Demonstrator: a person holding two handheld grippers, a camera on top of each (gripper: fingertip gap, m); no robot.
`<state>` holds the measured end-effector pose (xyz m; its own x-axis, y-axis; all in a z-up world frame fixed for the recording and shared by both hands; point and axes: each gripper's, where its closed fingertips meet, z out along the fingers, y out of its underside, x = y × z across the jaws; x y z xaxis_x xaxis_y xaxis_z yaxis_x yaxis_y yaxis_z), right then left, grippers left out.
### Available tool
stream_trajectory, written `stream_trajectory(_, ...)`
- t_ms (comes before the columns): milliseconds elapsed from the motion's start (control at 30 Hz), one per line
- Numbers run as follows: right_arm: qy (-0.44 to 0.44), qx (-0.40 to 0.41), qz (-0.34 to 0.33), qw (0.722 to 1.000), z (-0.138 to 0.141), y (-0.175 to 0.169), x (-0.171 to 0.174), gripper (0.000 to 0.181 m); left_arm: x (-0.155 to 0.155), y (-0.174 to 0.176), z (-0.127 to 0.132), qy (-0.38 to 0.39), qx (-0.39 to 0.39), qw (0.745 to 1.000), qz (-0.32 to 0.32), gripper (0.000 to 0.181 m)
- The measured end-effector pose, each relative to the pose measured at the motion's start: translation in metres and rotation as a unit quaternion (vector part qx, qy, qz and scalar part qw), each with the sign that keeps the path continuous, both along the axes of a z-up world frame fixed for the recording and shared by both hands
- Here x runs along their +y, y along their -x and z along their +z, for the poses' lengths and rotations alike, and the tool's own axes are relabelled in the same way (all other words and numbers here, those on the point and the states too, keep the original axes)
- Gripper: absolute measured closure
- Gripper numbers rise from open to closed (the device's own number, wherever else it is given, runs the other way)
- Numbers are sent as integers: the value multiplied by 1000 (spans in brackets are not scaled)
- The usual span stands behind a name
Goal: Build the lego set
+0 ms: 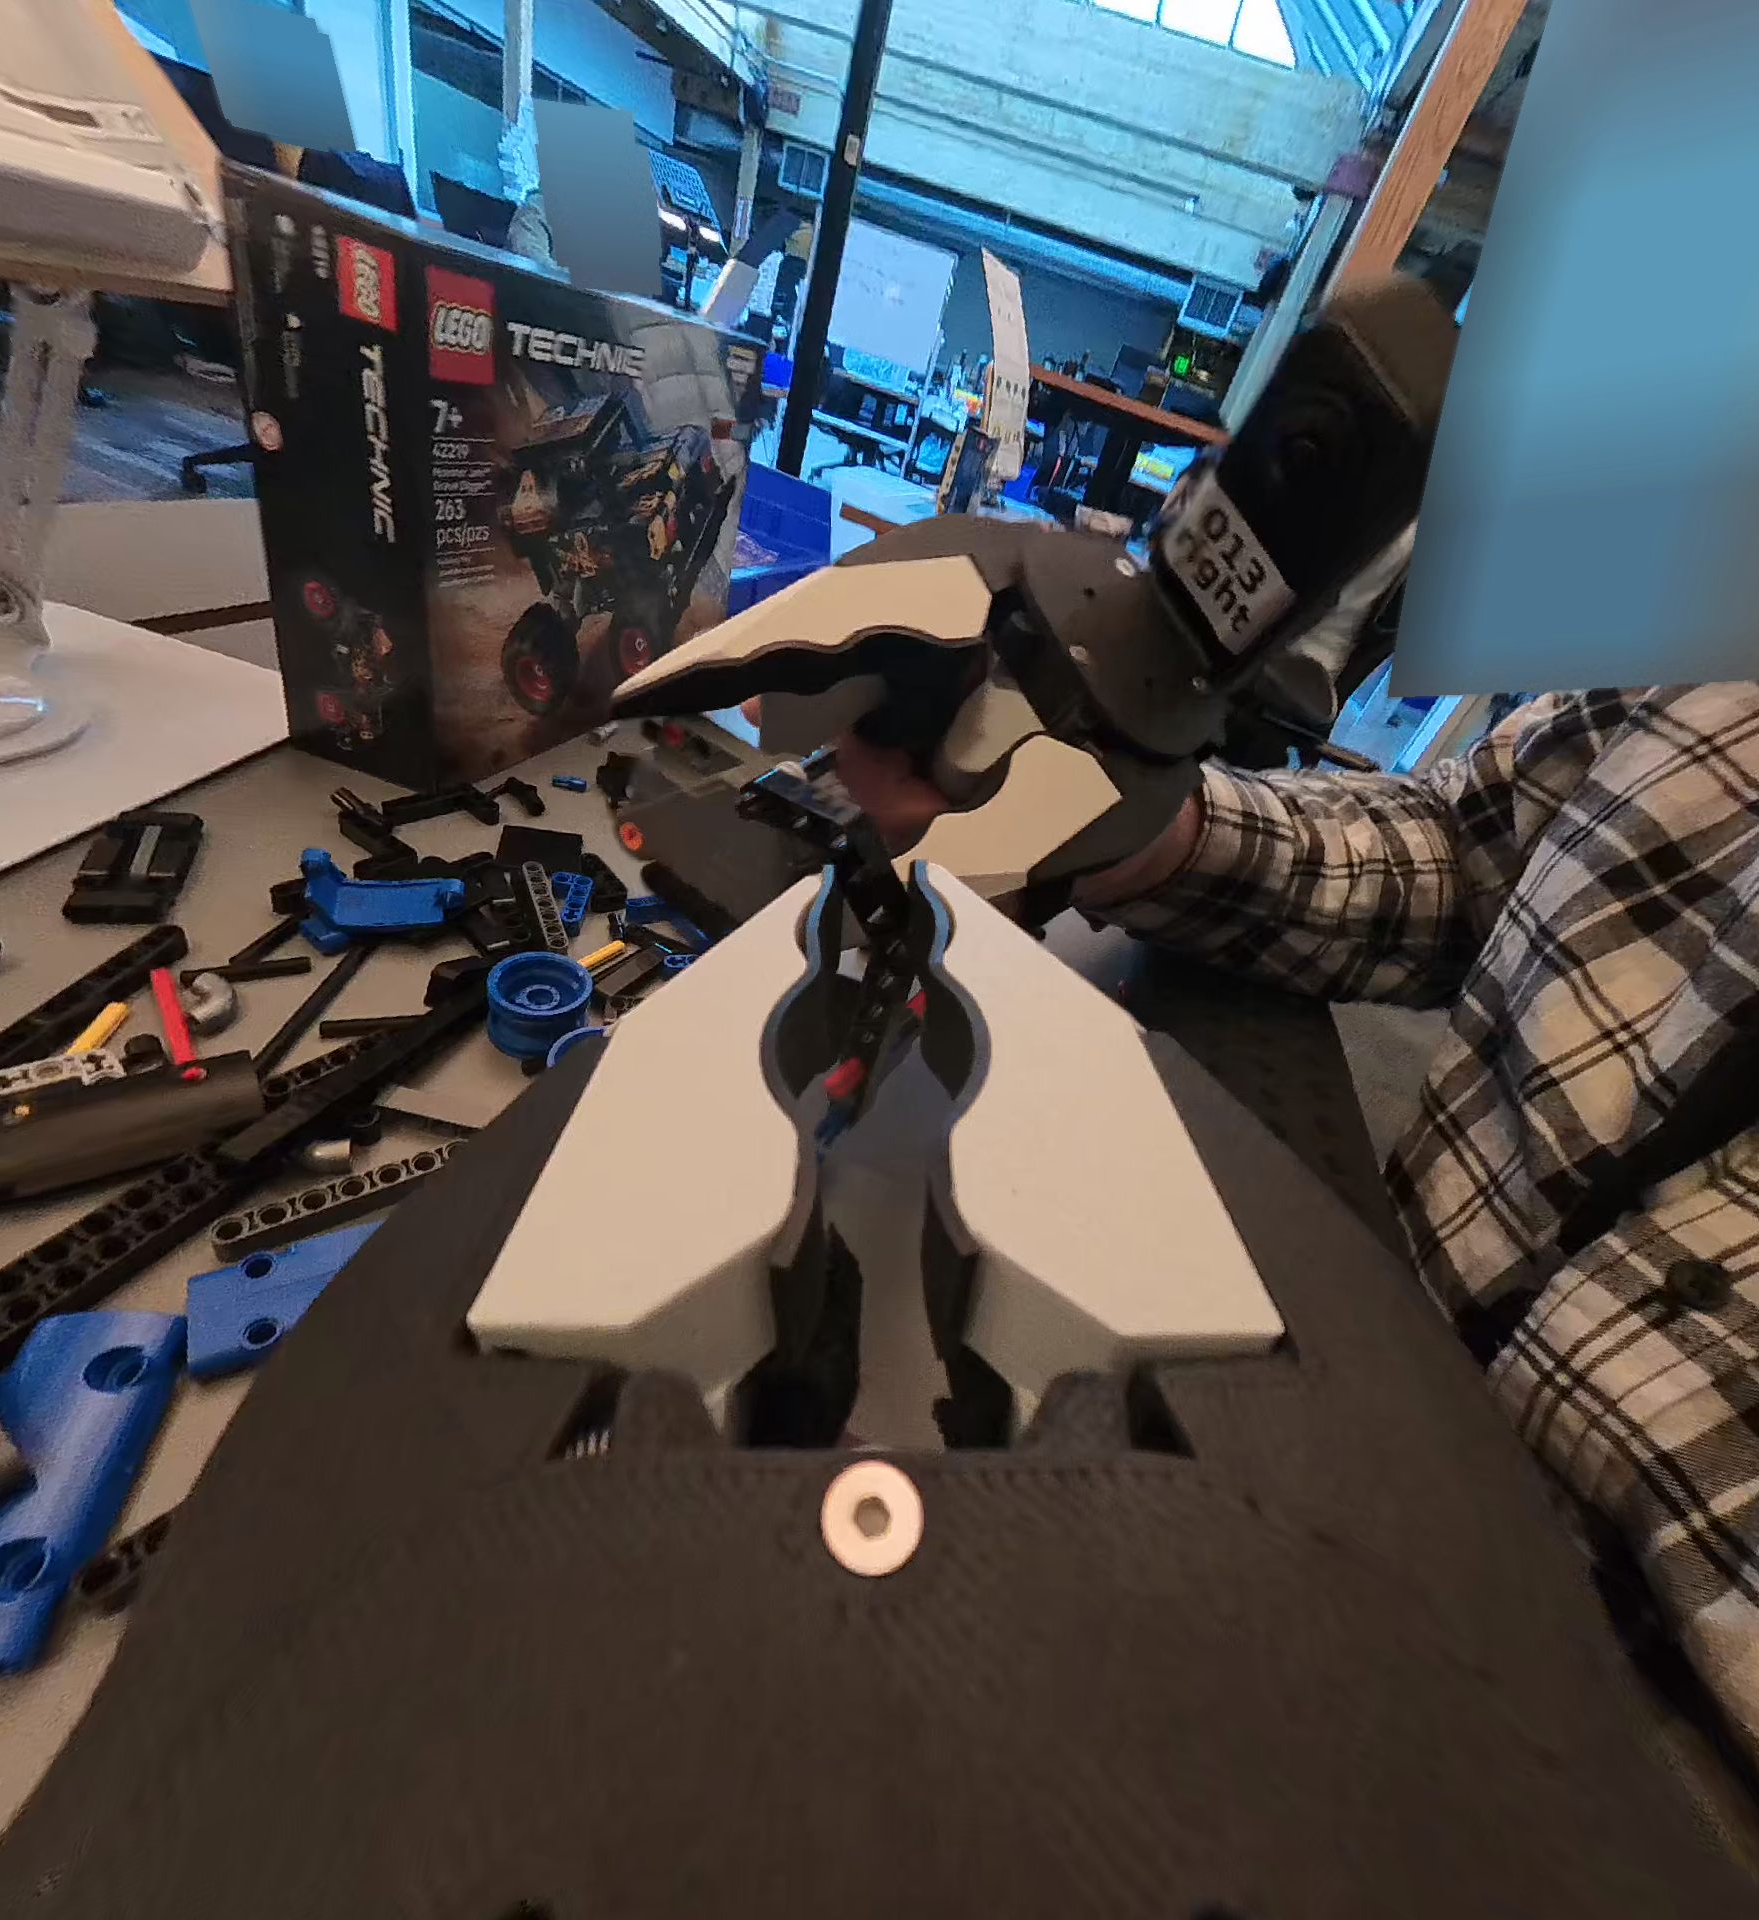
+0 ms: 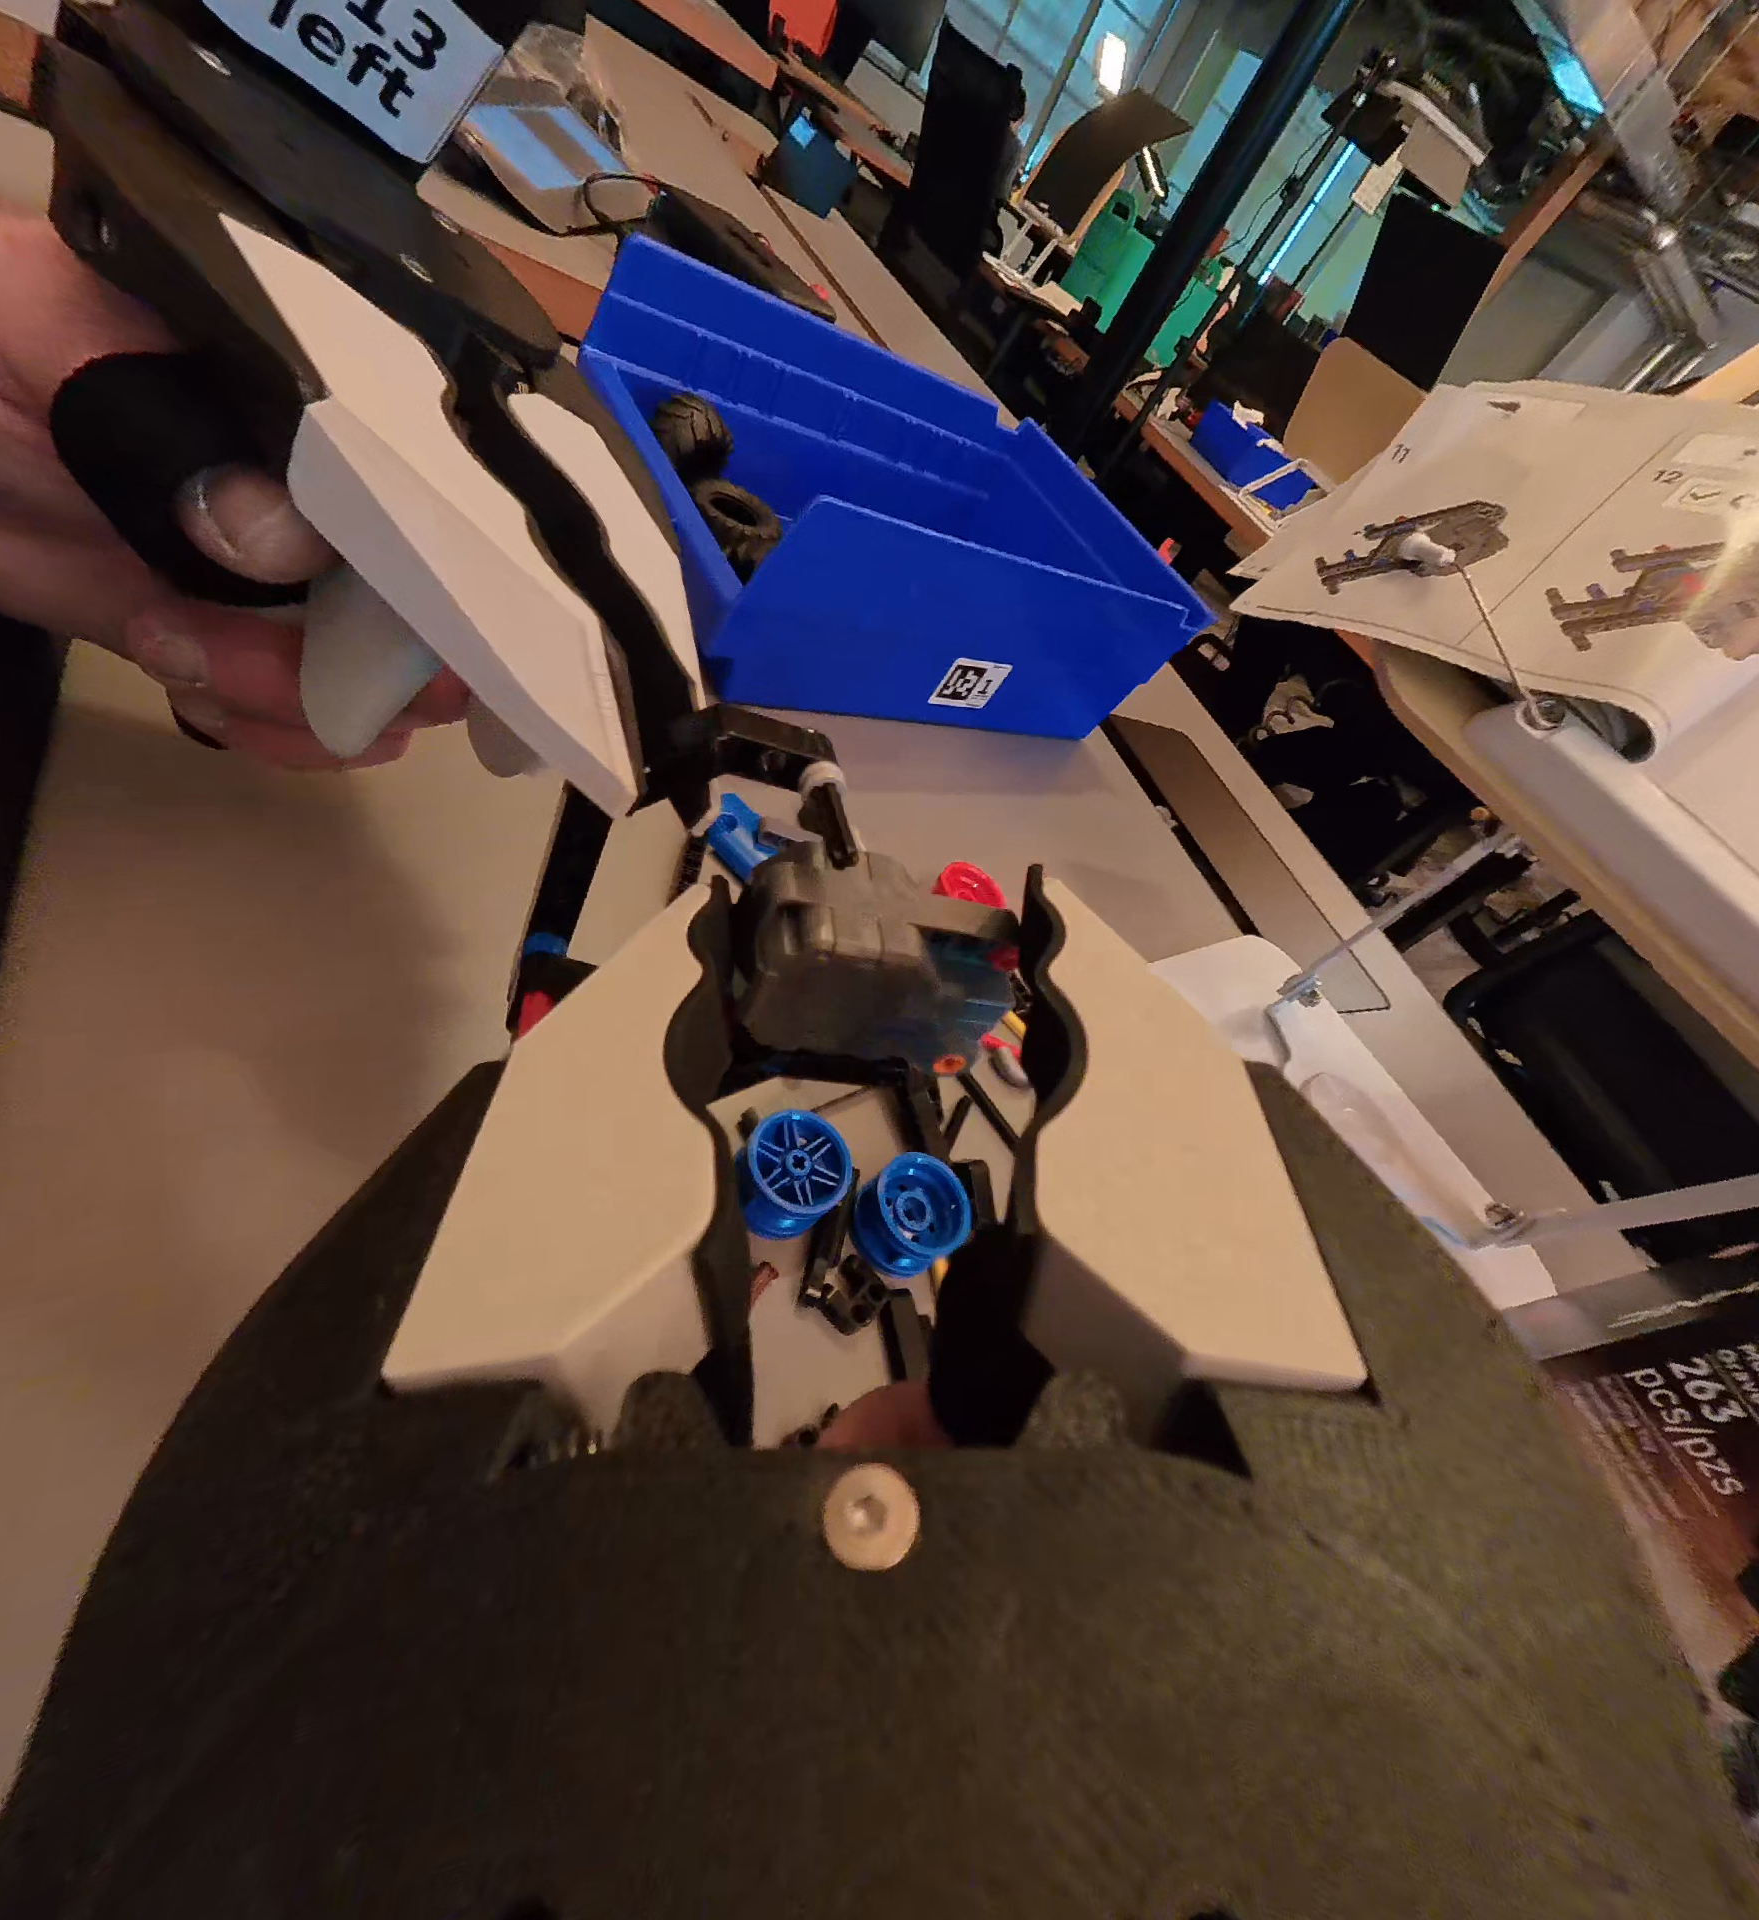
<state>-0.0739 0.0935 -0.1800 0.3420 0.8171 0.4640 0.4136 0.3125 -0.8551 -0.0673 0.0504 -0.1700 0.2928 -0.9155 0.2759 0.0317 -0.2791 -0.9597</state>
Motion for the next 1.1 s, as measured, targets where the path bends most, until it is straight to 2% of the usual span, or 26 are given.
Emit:
stream_trajectory(133,-1,6,0,1000,3,-1,-1,129,3,4,2,10,-19,1000,4,171)
stream_trajectory(200,-5,6,11,1000,3,0,-5,148,5,6,5,14,-31,999,7,171)
stream_trajectory(267,1,20,17,1000,7,2,-8,155,4,5,7,14,-37,999,0,172)
stream_trajectory(367,29,37,23,999,8,2,-7,156,5,6,7,7,-32,999,5,173)
stream_trajectory(400,36,41,25,998,8,1,-6,154,5,7,8,12,-38,999,0,173)
stream_trajectory(500,67,46,24,996,4,0,-2,130,-1,5,9,33,-56,997,-30,174)
stream_trajectory(567,116,52,32,991,-3,1,-1,119,-3,6,11,43,-69,996,-45,175)
stream_trajectory(667,198,47,40,978,-19,2,0,109,0,10,20,47,-101,993,-46,175)
stream_trajectory(733,228,62,50,970,-19,5,-3,108,0,11,23,46,-108,992,-47,176)
stream_trajectory(900,207,91,68,972,-7,10,-11,113,-15,-6,16,23,-73,994,-78,175)
stream_trajectory(933,190,95,70,975,-4,8,-11,121,-16,-8,18,11,-70,995,-75,175)
stream_trajectory(1067,134,120,79,980,12,3,-11,122,-17,-11,25,-44,-59,996,-49,174)
stream_trajectory(1100,111,129,79,982,17,1,-11,122,-16,-9,30,-65,-59,996,-33,166)
